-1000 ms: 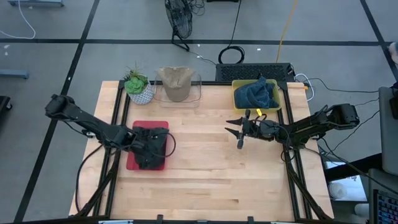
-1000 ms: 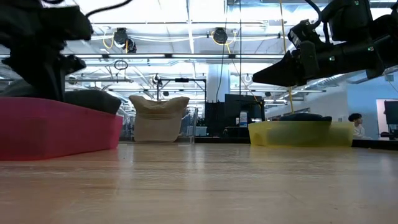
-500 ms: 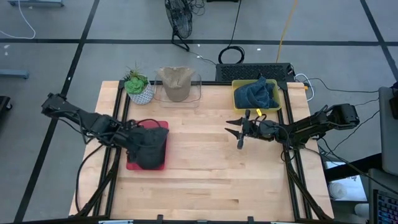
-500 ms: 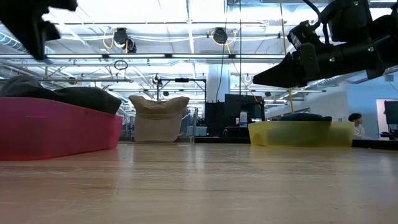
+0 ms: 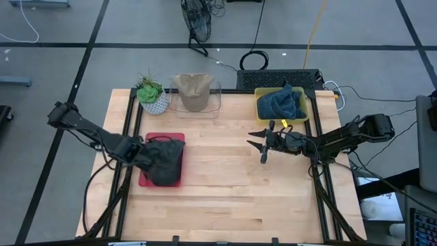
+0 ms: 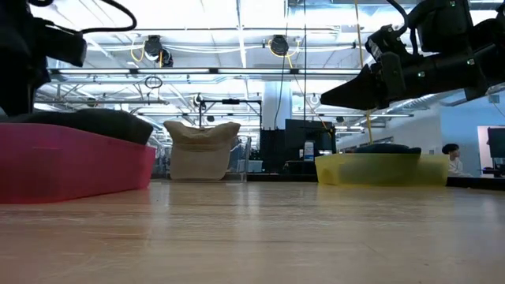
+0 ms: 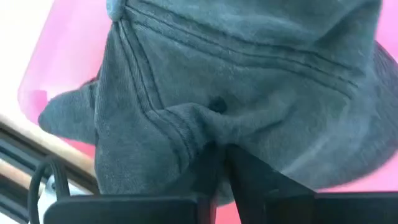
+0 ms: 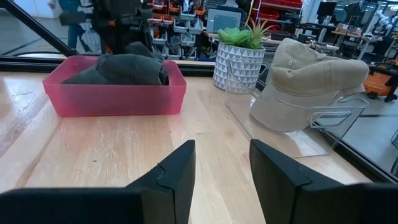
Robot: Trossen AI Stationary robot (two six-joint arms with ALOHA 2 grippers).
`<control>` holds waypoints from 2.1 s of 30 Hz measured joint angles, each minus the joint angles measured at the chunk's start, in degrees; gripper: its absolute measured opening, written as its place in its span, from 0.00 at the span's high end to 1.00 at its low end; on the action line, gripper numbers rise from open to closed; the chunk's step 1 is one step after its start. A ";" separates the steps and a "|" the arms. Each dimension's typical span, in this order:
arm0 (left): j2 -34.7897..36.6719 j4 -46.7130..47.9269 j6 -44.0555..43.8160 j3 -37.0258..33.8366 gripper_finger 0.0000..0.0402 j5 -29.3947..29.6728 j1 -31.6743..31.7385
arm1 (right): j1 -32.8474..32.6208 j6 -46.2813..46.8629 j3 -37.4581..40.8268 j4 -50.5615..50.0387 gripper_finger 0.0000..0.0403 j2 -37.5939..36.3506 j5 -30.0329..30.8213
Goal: Pick & Place hat
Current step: Put the black cap into the red bin
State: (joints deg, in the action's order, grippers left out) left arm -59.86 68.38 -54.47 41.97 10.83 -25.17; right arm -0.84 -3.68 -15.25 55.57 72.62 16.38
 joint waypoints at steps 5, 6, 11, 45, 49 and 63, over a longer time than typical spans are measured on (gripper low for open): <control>-0.63 -4.70 2.11 -1.15 0.88 3.86 0.00 | 0.00 0.00 0.00 0.37 0.68 -0.01 0.00; -0.63 -5.22 2.18 -1.15 0.88 4.18 0.00 | 0.00 0.00 0.00 0.37 0.68 0.00 0.00; -0.63 -5.57 2.24 -1.15 0.88 7.47 0.00 | 0.00 0.00 0.00 0.37 0.68 0.00 0.00; -0.56 1.92 1.23 7.06 0.88 5.97 0.02 | 0.00 1.06 0.00 0.31 0.68 0.00 0.01; -0.56 -1.97 1.17 3.89 0.88 6.06 0.01 | 0.00 1.05 0.00 0.28 0.68 0.00 0.02; -0.46 -15.40 -7.67 -9.95 0.88 7.63 0.02 | -0.02 1.07 0.00 0.33 0.68 0.00 0.02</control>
State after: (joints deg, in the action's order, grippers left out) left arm -60.33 52.98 -62.14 32.02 18.47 -25.15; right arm -0.86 -2.61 -15.25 55.90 72.62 16.40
